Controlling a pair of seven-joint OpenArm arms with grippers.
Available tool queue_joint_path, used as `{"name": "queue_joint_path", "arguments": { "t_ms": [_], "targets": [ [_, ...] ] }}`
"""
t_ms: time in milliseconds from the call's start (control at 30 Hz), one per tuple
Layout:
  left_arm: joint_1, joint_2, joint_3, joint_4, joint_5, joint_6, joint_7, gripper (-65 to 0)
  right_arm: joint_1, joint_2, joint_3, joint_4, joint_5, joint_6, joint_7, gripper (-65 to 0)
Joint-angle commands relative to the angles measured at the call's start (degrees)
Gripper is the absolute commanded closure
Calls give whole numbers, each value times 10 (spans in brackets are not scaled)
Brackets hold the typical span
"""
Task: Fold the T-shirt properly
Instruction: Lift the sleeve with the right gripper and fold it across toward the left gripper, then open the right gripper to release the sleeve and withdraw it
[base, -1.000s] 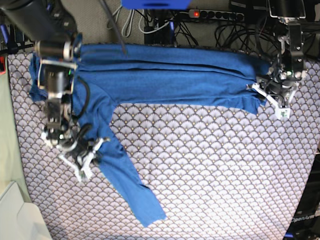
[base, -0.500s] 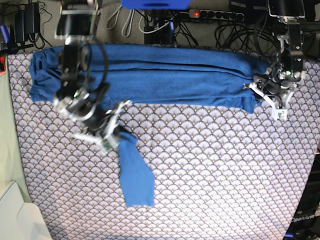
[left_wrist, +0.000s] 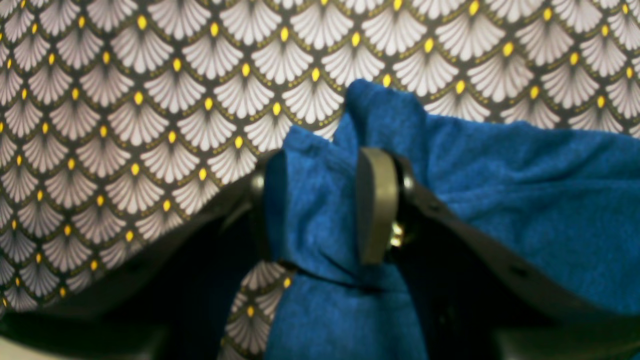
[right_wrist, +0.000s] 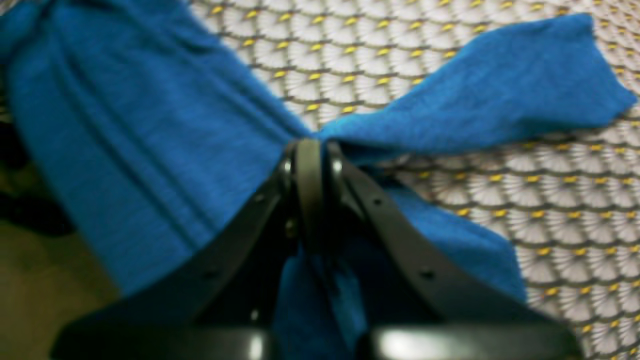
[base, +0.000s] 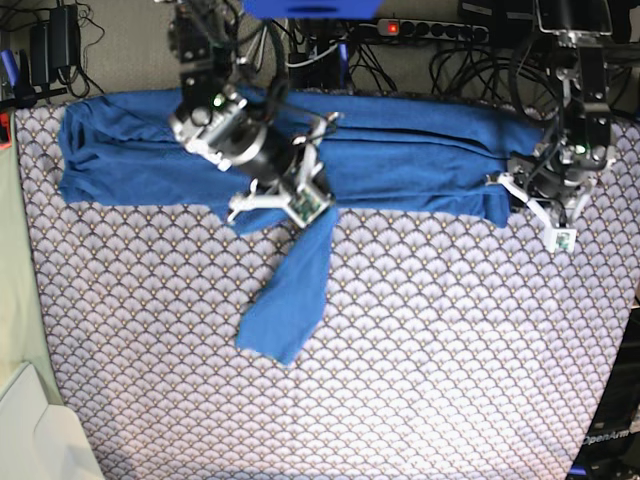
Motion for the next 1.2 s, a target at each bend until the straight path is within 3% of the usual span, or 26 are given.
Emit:
{"name": "queue_joint_path", "arguments": {
  "t_ms": [0,733,1167],
  "targets": [
    [-3,-7,-3,13,0,-1,-7,-234,-1,-4,-4,12,8,-1,15,-3],
    [-1,-7,-3,13,0,-2,-7,-234,-81,-7,-98,9,8,-1,20,-3],
    [-1,-5,-3,13,-1,-2,-7,-234,-80,-5,-100,7,8,-1,16,-4]
  ]
}}
